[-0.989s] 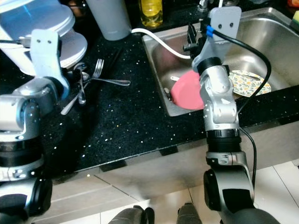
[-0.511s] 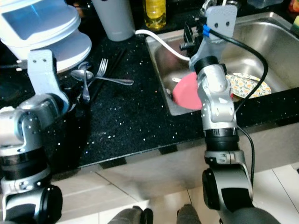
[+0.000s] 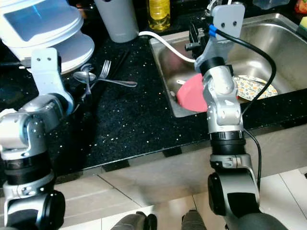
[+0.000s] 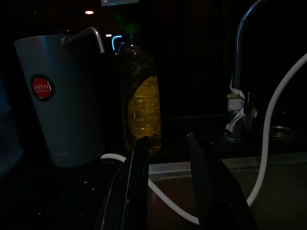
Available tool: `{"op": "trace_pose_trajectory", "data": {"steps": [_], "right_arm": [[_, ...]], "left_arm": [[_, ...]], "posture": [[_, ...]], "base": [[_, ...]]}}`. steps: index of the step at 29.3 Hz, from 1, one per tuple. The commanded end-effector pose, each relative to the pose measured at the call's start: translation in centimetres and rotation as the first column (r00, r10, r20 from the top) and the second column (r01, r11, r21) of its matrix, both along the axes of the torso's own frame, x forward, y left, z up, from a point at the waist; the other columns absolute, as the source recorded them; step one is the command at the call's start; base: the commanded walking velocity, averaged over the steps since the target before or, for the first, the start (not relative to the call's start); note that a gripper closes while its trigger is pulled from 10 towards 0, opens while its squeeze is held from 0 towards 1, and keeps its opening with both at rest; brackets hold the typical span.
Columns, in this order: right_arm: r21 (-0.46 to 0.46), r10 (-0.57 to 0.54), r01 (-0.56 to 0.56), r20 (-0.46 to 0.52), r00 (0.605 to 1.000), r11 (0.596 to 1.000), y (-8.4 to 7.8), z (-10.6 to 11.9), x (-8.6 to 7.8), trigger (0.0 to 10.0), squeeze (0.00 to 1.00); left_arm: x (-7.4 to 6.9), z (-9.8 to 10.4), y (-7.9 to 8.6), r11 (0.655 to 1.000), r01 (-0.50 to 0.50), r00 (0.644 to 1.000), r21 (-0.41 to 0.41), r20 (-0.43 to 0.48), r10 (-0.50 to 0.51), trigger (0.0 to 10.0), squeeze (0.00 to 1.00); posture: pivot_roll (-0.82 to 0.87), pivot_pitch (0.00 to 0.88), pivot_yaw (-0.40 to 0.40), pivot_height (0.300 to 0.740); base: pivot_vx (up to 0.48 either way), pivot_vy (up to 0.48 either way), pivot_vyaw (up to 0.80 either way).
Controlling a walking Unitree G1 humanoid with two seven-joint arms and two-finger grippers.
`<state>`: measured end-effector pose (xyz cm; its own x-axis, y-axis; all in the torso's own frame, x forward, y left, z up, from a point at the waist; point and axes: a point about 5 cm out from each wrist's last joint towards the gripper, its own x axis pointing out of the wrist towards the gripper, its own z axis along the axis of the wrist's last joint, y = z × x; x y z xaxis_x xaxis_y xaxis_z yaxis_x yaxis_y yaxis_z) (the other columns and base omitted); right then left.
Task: Kitchen organization
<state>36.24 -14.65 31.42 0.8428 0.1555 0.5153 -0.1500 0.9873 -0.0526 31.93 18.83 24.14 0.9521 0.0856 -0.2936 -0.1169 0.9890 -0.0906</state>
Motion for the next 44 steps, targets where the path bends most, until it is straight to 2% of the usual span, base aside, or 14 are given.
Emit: {"op": "trace_pose_trajectory", "data": {"steps": [1,7,9,10,13,14,15,22,28,29,30,36,40,44], "right_arm": [[0.001,0.012,-0.012,-0.003,1.0,1.0,0.5,-0.2,0.0,10.0,0.0],[0.001,0.007,-0.007,-0.001,1.0,1.0,0.3,-0.2,-0.1,10.0,0.0],[0.001,0.003,-0.003,-0.001,1.0,1.0,0.2,-0.2,-0.1,10.0,0.0],[0.001,0.001,-0.001,-0.001,1.0,1.0,0.2,-0.2,-0.1,10.0,0.0],[0.001,0.001,-0.001,-0.001,1.0,1.0,0.2,-0.2,-0.1,10.0,0.0],[0.002,0.001,-0.001,-0.001,1.0,1.0,0.2,-0.2,-0.1,10.0,0.0],[0.002,0.001,-0.001,-0.001,1.0,1.0,0.2,-0.2,-0.1,10.0,0.0],[0.003,0.006,-0.006,-0.001,1.0,1.0,0.3,-0.2,0.0,10.0,0.0],[0.003,0.007,-0.007,0.001,1.0,1.0,0.3,0.0,0.0,10.0,0.0],[0.003,0.007,-0.007,0.001,1.0,1.0,0.3,0.0,0.0,10.0,0.0],[0.003,0.007,-0.007,0.001,1.0,1.0,0.3,0.0,0.1,10.0,0.0],[0.003,0.009,-0.009,0.007,1.0,1.0,0.4,0.1,0.0,10.0,0.0],[0.004,0.011,-0.011,0.008,1.0,1.0,0.3,0.2,0.0,10.0,0.0],[0.007,-0.02,0.02,0.016,1.0,1.0,-0.1,0.5,0.1,10.0,0.0]], "left_arm": [[0.3,-0.6,-0.2,0.998,0.022,1.0,-0.051,-0.015,-0.023,10.0,0.0],[1.1,-2.0,-0.5,0.986,0.051,0.996,-0.158,-0.069,-0.063,10.0,0.0],[1.2,-2.8,-0.3,0.993,0.045,0.992,-0.112,-0.111,-0.057,7.6,0.0],[1.2,-3.0,0.0,0.996,0.031,0.991,-0.079,-0.126,-0.04,5.2,0.0],[1.1,-3.1,0.1,0.998,0.019,0.991,-0.055,-0.131,-0.026,4.9,0.0],[1.1,-3.1,0.2,0.999,0.015,0.991,-0.043,-0.134,-0.021,1.3,0.0],[1.0,-3.1,0.3,1.0,0.011,0.991,-0.022,-0.132,-0.014,0.0,0.0],[1.0,-2.9,0.6,0.999,-0.011,0.994,-0.031,-0.112,0.007,0.0,0.0],[1.3,1.0,-0.1,0.997,0.006,0.984,0.075,0.178,-0.02,0.0,0.0],[1.2,1.6,-0.4,0.995,0.02,0.974,0.101,0.225,-0.042,3.6,0.0],[1.1,2.3,-0.9,0.991,0.038,0.962,0.129,0.264,-0.071,10.0,0.0],[0.0,4.3,-3.8,0.957,0.198,0.876,0.212,0.4,-0.269,10.0,0.0],[-0.2,3.9,-4.9,0.918,0.303,0.843,0.255,0.377,-0.383,10.0,0.0],[2.2,2.6,-6.3,0.871,0.437,0.834,0.226,0.26,-0.486,10.0,0.0]], "posture": [[0.11,0.103,0.12,0.74],[0.1,0.105,0.125,0.74],[0.1,0.105,0.125,0.74],[0.1,0.105,0.125,0.74],[0.1,0.108,0.126,0.74],[0.1,0.108,0.126,0.74],[0.11,0.108,0.123,0.74],[0.11,0.106,0.117,0.74],[0.11,0.102,0.113,0.74],[0.11,0.102,0.113,0.74],[0.11,0.102,0.112,0.74],[0.11,0.101,0.111,0.74],[0.11,0.101,0.11,0.74],[0.09,0.096,0.119,0.74]], "base": [[0.0,0.0,0.0],[0.0,0.0,0.0],[0.0,0.0,0.0],[0.0,0.0,0.0],[0.0,0.0,0.0],[0.0,0.0,0.0],[0.0,0.0,0.0],[0.0,0.0,0.0],[0.0,0.0,0.0],[0.0,0.0,0.0],[0.0,0.0,0.0],[0.0,0.0,0.0],[0.0,0.0,0.0],[0.0,0.0,0.0]]}}
